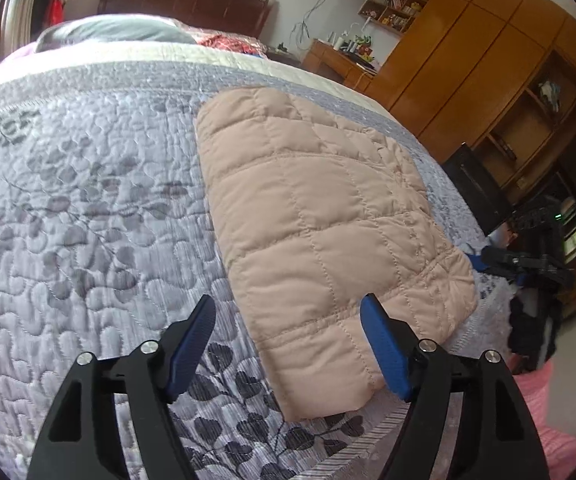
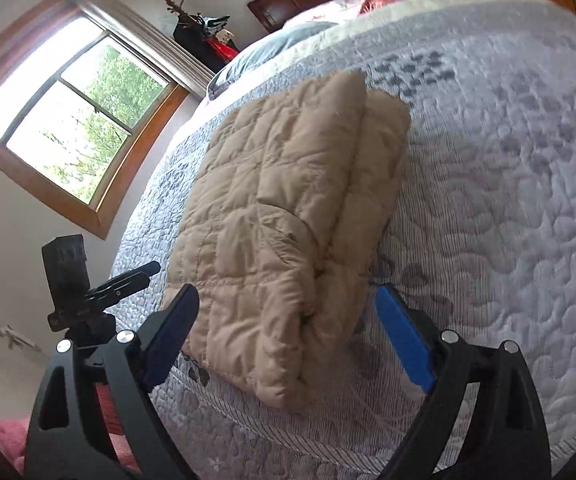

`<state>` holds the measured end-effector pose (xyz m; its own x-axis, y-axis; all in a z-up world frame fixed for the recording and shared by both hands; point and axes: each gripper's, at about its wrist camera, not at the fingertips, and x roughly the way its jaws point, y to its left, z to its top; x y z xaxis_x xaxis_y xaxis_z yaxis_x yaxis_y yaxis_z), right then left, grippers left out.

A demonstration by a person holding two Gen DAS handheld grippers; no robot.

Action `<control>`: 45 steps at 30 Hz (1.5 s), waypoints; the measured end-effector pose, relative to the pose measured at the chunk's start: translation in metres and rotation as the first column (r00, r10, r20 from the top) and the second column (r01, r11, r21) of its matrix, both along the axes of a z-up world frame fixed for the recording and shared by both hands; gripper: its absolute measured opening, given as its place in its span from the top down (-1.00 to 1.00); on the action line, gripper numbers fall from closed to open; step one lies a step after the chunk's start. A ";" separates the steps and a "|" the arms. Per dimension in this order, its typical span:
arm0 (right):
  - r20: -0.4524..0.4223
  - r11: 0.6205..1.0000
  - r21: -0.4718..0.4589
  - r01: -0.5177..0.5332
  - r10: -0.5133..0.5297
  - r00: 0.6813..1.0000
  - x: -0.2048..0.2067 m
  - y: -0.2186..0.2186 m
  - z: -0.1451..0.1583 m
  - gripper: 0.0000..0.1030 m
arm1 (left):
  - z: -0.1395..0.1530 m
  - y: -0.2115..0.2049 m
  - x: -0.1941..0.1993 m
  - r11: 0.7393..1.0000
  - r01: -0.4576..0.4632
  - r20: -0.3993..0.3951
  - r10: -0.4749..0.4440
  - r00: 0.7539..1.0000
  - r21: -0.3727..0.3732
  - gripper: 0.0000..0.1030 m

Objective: Fold large clothes

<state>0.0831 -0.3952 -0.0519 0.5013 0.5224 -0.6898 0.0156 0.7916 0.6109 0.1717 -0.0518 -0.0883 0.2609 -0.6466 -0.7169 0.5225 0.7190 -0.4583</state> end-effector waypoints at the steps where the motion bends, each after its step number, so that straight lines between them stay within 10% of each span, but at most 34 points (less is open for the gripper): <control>1: -0.019 1.000 0.027 0.001 0.000 1.000 0.003 -0.003 -0.007 -0.74 | -0.003 0.001 0.003 1.000 0.004 -0.023 -0.005 1.000 -0.015 -0.49; 19: -0.117 0.985 0.138 -0.105 0.121 0.986 0.048 0.018 -0.060 -0.81 | -0.053 -0.013 0.053 0.989 0.048 -0.267 -0.084 0.960 -0.138 -0.59; 32: -0.104 0.983 0.105 -0.149 0.160 0.982 0.061 0.041 -0.060 -0.81 | -0.053 -0.050 0.048 0.987 0.107 -0.206 -0.131 0.970 -0.121 -0.72; 45: -0.001 0.988 0.004 -0.157 0.157 0.988 0.041 0.049 -0.039 -0.03 | -0.019 -0.066 0.010 0.998 0.062 -0.045 -0.064 0.997 -0.031 -0.22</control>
<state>0.1237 -0.3466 -0.0910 0.4118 0.5971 -0.6884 -0.1081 0.7821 0.6137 0.1821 -0.1179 -0.1071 0.1860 -0.6820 -0.7073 0.5443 0.6709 -0.5037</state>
